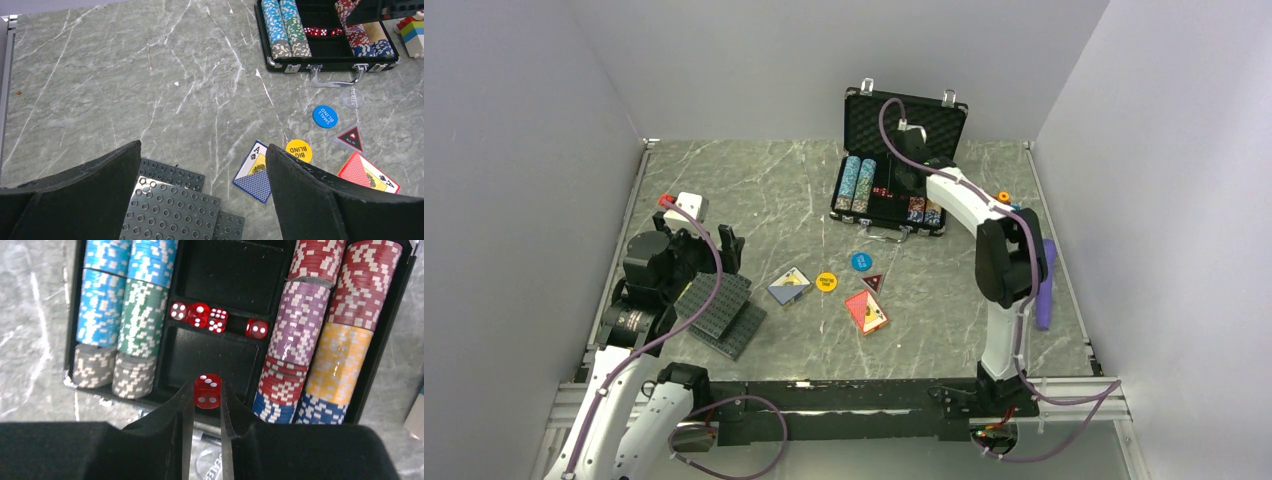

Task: Pack up texas hold em set

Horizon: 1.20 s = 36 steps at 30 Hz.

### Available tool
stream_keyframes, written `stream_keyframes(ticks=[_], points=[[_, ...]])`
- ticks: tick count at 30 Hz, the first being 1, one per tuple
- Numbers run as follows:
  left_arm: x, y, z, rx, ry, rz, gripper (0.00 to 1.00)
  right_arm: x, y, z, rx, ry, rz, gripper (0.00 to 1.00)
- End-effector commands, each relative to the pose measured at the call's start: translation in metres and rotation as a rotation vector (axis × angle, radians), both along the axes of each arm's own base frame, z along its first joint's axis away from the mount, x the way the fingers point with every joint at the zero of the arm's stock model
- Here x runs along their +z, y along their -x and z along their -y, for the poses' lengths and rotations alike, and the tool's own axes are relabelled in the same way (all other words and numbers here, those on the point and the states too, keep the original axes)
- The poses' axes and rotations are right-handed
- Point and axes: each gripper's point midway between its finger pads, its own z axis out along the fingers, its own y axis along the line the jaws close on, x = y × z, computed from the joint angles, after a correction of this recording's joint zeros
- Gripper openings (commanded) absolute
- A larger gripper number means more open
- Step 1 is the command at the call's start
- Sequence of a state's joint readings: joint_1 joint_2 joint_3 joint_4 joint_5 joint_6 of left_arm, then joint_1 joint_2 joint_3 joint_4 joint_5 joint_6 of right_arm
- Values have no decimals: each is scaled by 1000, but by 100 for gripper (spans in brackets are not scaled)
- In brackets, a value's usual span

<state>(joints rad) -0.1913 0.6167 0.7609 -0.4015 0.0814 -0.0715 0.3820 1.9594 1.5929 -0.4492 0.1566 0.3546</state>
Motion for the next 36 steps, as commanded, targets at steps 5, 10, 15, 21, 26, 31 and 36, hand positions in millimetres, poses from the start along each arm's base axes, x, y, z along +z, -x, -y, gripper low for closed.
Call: stream_keyframes(ticks=[5, 10, 15, 21, 26, 31, 36], points=[[11, -4, 3, -7, 12, 43, 98, -13, -44, 6, -30, 73, 62, 0], [11, -4, 2, -5, 9, 40, 98, -29, -48, 13, -36, 95, 48, 0], [10, -5, 2, -6, 9, 37, 98, -37, -54, 20, -39, 91, 42, 0], [9, -5, 3, -9, 7, 35, 98, -44, -61, 18, -22, 90, 39, 0], [9, -5, 3, -9, 7, 35, 98, -49, -63, 15, -9, 82, 39, 0], [9, -5, 3, -10, 7, 34, 98, -54, -65, 14, -6, 75, 38, 0], [8, -6, 4, -12, 7, 31, 98, -62, -65, 12, 1, 70, 26, 0]])
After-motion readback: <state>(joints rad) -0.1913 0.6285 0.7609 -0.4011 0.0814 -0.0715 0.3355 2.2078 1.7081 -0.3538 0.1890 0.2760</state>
